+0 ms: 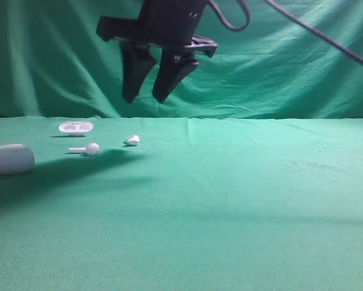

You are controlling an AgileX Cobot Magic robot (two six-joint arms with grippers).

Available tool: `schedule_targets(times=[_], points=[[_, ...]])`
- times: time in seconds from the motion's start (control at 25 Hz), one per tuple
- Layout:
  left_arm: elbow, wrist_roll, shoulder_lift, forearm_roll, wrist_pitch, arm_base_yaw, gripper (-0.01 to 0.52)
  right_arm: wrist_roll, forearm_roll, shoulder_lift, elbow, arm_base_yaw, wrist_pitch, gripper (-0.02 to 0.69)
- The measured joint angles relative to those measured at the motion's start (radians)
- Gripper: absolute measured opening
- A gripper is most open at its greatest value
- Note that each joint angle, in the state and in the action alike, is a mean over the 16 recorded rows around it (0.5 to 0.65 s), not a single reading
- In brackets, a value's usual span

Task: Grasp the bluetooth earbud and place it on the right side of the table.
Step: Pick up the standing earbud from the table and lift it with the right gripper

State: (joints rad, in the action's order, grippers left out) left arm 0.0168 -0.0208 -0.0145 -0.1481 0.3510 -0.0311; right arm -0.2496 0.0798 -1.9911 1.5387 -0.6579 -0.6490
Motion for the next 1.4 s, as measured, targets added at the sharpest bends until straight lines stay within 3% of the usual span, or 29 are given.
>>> schedule_targets(times=[0.32,0.72,0.84,1.4], points=[[0.000,0.000,0.000,0.000,0.000,0.000,0.000,0.048,-0.007,-0.197,0.213,-0.012,-0.053,0.382],[0.000,0.000,0.000,0.000,0.000,0.000,0.000,0.084,-0.048,-0.303,0.307,-0.013,-0.072,0.403],[0.000,0.000,0.000,0.000,0.000,0.000,0.000,0.092,-0.064,-0.312,0.312,-0.013,-0.071,0.377],[0.000,0.000,0.000,0.000,0.000,0.000,0.000,0.131,-0.094,-0.311,0.325,-0.014,-0.117,0.126]])
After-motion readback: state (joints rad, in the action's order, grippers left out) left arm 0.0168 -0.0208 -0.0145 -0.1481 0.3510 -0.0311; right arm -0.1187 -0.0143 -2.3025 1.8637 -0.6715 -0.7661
